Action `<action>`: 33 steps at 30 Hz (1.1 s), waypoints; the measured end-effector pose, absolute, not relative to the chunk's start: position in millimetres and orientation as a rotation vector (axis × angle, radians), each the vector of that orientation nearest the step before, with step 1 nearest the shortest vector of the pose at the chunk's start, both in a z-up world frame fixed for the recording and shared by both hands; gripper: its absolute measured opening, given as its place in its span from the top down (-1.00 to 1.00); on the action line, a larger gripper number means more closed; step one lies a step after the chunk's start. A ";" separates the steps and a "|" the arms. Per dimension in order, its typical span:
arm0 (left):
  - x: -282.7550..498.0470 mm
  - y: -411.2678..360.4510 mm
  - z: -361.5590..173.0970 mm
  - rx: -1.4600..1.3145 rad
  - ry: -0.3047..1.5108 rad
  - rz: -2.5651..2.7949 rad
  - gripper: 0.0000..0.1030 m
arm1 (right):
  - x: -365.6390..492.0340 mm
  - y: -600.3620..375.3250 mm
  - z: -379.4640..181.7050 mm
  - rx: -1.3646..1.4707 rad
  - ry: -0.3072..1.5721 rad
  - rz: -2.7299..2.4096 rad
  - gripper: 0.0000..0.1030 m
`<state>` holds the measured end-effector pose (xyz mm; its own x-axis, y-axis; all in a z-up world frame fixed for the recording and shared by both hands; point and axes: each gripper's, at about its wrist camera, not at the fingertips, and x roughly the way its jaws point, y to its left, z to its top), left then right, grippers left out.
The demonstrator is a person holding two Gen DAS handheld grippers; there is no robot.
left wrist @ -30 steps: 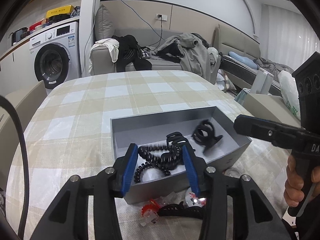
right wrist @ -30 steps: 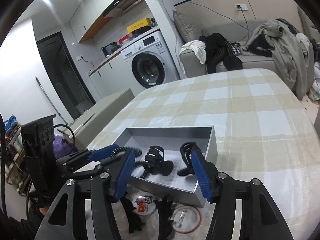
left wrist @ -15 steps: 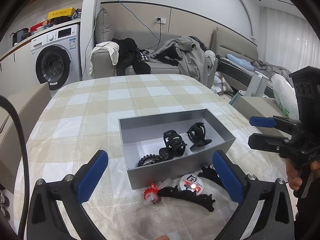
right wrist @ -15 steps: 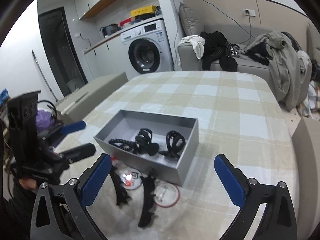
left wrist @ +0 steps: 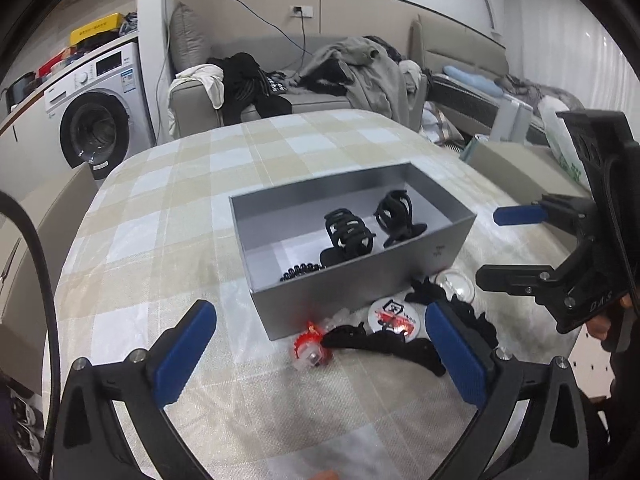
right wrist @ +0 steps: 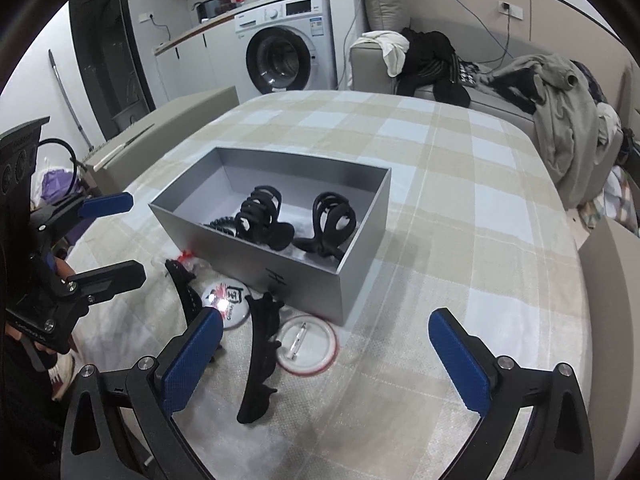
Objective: Organize jewelry
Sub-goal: 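Grasp a black hair band on the table with the right gripper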
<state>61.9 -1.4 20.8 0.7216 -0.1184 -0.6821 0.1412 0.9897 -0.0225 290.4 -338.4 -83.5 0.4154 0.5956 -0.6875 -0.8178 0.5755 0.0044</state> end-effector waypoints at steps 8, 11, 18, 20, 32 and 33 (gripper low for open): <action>59.9 -6.0 11.8 0.041 0.820 -0.188 -0.98 | 283.9 -329.2 -97.6 -0.435 0.724 0.901 -1.00; 59.3 -9.8 8.4 0.055 0.835 -0.193 -0.97 | 283.1 -325.3 -103.2 -0.468 0.734 0.885 -1.00; 58.5 -13.8 4.6 0.073 0.855 -0.194 -0.97 | 280.5 -325.0 -104.4 -0.491 0.731 0.892 -1.00; 57.3 -14.6 5.2 0.075 0.855 -0.195 -0.97 | 277.1 -326.4 -101.2 -0.482 0.721 0.924 -0.89; 54.5 -22.8 4.6 0.119 0.856 -0.219 -0.98 | 265.4 -321.4 -102.6 -0.449 0.768 1.101 0.11; 54.7 -23.6 4.3 0.121 0.859 -0.221 -0.98 | 265.3 -320.1 -103.8 -0.452 0.772 1.102 0.16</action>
